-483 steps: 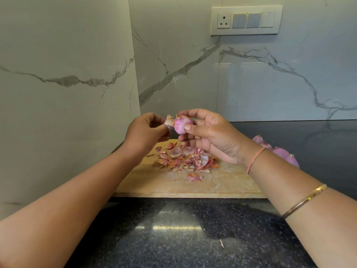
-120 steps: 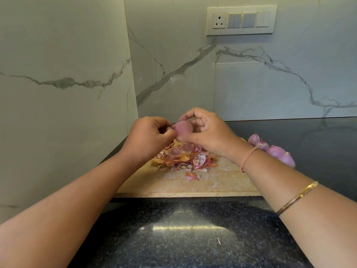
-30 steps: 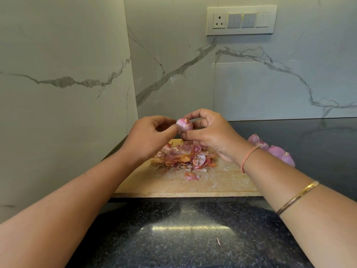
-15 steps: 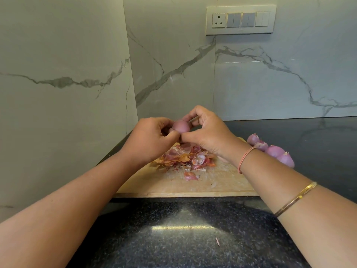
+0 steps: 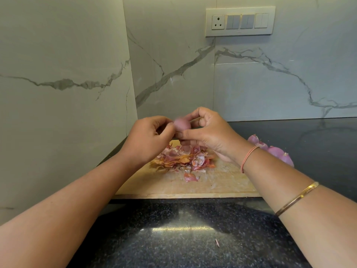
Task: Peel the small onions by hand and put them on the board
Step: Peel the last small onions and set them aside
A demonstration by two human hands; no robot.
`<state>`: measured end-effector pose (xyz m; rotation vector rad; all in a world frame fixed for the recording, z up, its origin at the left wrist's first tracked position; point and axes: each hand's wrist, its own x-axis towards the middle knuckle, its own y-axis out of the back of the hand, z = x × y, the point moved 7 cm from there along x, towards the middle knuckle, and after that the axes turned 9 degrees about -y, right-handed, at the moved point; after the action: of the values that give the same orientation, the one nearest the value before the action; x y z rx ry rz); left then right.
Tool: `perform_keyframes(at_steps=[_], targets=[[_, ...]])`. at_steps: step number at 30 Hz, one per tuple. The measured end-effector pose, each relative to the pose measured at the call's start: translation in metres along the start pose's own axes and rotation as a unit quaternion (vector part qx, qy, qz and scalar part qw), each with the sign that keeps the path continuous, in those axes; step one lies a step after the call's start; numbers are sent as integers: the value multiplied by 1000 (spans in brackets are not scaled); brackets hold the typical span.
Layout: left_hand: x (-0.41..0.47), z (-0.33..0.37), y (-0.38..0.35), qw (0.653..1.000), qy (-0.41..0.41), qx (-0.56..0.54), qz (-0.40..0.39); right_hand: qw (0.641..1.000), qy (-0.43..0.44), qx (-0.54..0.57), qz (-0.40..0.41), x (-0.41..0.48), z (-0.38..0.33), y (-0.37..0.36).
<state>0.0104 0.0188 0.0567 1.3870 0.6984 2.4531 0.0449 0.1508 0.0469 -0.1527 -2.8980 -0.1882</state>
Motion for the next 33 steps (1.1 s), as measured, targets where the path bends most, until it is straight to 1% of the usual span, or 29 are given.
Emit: perform_keyframes(at_steps=[2,4,11,17,20,22,24,27,29,33], targets=[[-1,2,-4,1000,-11,-7,-8,1000,1,5,5,1,1,2],[0,3,-5,999,-29,8,-13,1000,-1,10,4,1,1,2],[2,8,-5,986,-115,116,-25,999,-9,39,-16,-2,0,-1],[4,9,-3,972,-133,189,-32,999,-6,22,-30,-3,0,-1],[4,9,0,969,-137,201,-30,999,-4,11,-38,-4,-1,-3],[4,8,3,972,-132,195,-20,999,-3,20,-48,-4,-1,-4],[4,6,4,980,-116,163,-7,997,-13,44,-64,-4,0,-5],[3,-4,1,996,-56,76,0,992,-36,76,-92,-3,4,-8],[2,-10,-2,999,-14,33,-5,990,-43,93,-102,-2,6,-10],[1,-11,-1,1000,3,14,-11,988,-57,101,-102,-1,8,-12]])
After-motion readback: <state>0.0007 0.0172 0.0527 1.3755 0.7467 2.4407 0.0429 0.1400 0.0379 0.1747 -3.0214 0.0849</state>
